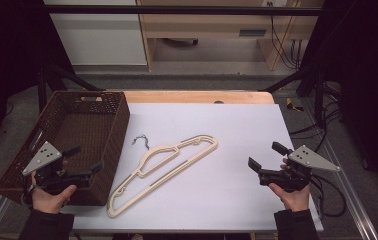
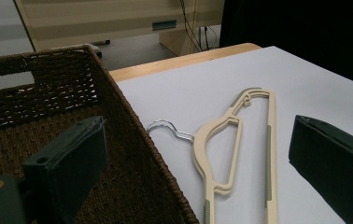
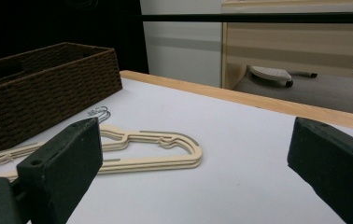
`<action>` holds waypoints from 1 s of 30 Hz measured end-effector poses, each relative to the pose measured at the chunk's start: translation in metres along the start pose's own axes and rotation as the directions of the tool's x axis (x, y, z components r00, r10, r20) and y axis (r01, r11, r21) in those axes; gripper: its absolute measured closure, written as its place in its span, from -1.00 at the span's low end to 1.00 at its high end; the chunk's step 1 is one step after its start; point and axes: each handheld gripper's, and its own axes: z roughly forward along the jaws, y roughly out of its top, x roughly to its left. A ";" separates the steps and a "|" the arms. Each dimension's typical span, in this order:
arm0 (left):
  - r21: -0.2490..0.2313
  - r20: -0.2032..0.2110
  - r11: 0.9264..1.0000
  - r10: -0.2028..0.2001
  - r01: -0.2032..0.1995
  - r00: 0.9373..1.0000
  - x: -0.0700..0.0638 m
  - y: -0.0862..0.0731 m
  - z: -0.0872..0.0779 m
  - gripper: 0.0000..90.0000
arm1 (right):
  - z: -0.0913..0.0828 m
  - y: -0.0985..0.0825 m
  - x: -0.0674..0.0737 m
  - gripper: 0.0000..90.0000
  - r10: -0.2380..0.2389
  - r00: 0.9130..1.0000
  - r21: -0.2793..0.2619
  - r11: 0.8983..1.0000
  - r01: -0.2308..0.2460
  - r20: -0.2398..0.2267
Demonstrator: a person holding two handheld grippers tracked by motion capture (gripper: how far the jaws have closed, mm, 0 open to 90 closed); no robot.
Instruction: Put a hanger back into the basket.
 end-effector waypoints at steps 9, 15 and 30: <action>0.006 0.005 1.000 -0.001 0.001 1.000 0.000 0.007 0.002 -0.88 | 0.001 0.000 0.001 -0.91 -0.005 1.000 0.008 1.000 0.005 -0.003; 0.028 0.033 0.999 0.029 -0.030 0.999 -0.008 0.017 0.008 -0.87 | 0.006 0.001 0.006 -0.91 -0.024 1.000 0.034 0.999 0.024 -0.012; 0.127 0.097 0.988 0.072 -0.084 0.993 -0.035 0.029 0.043 -0.74 | 0.011 0.002 0.010 -0.89 -0.026 0.999 0.057 0.998 0.028 -0.039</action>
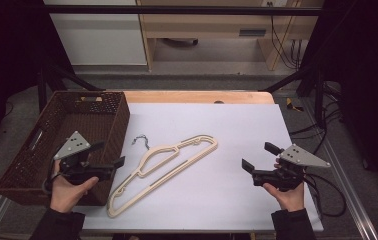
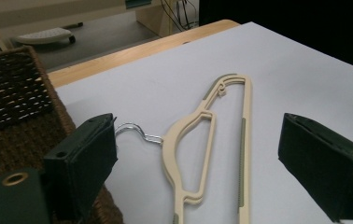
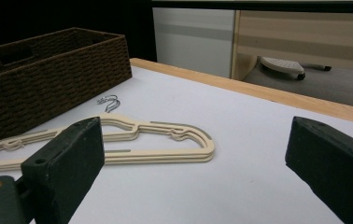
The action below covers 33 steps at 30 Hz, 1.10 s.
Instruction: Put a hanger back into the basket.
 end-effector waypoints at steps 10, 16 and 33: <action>0.132 0.020 0.991 0.017 -0.020 1.000 -0.013 0.004 0.054 -0.60 | 0.002 -0.001 0.001 -0.89 -0.007 1.000 0.014 1.000 0.007 -0.005; 0.209 0.009 0.978 -0.003 0.001 1.000 -0.013 -0.005 0.079 -0.42 | 0.004 -0.001 0.001 -0.89 -0.011 1.000 0.018 1.000 0.011 -0.012; 0.377 -0.131 0.922 -0.040 0.087 0.991 -0.005 -0.037 0.140 0.03 | 0.007 -0.003 0.003 -0.90 -0.014 1.000 0.036 0.999 0.014 -0.015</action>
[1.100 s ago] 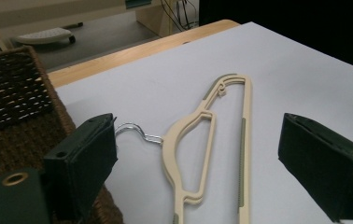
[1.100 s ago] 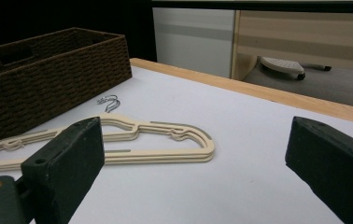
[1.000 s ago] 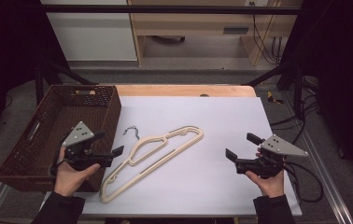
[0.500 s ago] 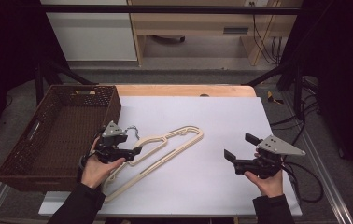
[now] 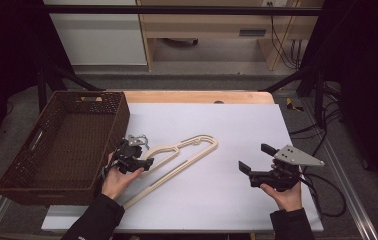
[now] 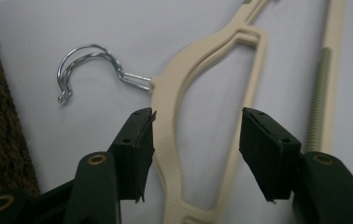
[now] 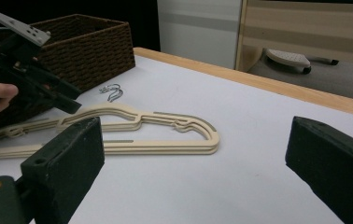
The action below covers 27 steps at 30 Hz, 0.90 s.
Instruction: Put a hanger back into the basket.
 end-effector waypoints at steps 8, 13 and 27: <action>0.059 -0.029 0.998 -0.033 0.034 0.999 0.007 -0.003 0.016 0.15 | 0.000 0.000 0.000 -0.90 -0.003 1.000 -0.001 1.000 0.003 0.000; 0.082 -0.036 0.995 -0.047 0.049 0.998 0.009 -0.007 0.025 0.24 | 0.002 -0.001 0.000 -0.90 -0.005 1.000 0.007 1.000 0.005 -0.001; 0.077 -0.043 0.989 -0.121 0.124 0.992 0.013 -0.007 0.023 0.61 | 0.004 -0.002 0.001 -0.90 -0.010 1.000 0.017 1.000 0.010 -0.002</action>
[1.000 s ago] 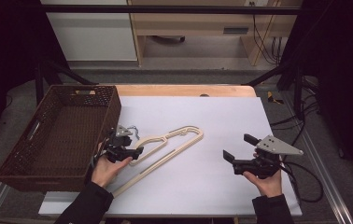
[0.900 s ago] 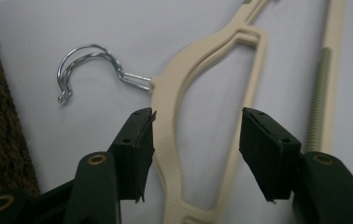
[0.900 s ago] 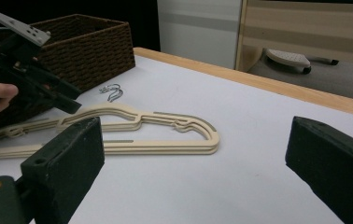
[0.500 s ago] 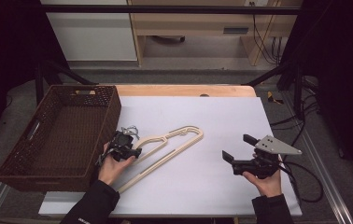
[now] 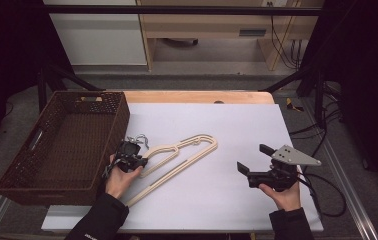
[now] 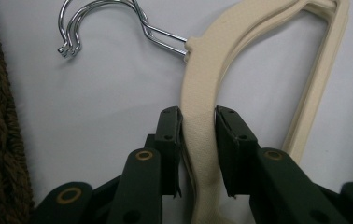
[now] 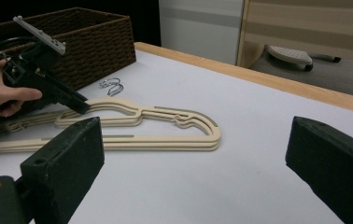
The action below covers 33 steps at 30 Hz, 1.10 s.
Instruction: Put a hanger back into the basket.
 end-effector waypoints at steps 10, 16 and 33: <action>-0.068 -0.015 0.998 0.015 -0.016 1.000 -0.007 -0.001 -0.016 0.64 | 0.000 0.000 0.000 -0.89 0.001 1.000 -0.003 1.000 -0.001 -0.004; -0.172 0.005 0.985 0.025 -0.023 1.000 -0.014 -0.004 -0.035 0.67 | 0.008 0.004 0.001 -0.79 0.028 0.999 -0.022 0.999 -0.029 -0.045; -0.227 -0.002 0.968 0.109 -0.107 0.994 -0.042 -0.009 -0.054 0.71 | 0.118 0.037 0.057 -0.48 0.007 0.988 0.036 0.999 -0.001 -0.154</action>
